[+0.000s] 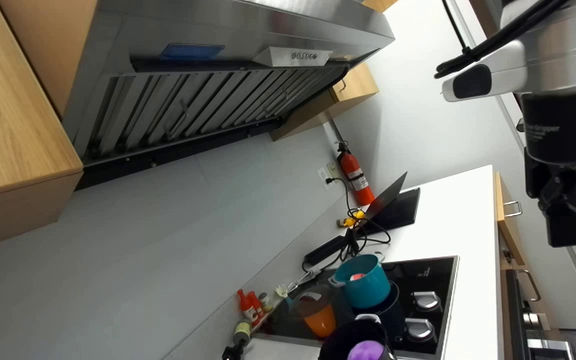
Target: Remove the lid from the top of the orange cup and put it on the black pot
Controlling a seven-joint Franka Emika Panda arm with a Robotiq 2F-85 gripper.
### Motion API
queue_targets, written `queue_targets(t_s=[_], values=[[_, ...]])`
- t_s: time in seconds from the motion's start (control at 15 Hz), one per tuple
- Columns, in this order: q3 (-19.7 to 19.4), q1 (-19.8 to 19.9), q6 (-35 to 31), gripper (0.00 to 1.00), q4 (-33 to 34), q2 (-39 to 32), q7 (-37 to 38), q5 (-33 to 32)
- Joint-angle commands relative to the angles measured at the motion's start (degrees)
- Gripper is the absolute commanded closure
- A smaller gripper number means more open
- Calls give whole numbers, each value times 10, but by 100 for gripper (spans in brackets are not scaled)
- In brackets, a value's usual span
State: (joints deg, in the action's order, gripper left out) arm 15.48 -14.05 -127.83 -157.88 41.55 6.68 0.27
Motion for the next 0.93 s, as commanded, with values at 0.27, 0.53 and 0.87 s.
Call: queue_targets(t_s=[0.27,0.53,0.87], values=[[-3,-2,2,0,1,-1,1,-2],[-3,-2,2,0,1,-1,1,-2],[4,28,-30,0,5,-17,25,-26]])
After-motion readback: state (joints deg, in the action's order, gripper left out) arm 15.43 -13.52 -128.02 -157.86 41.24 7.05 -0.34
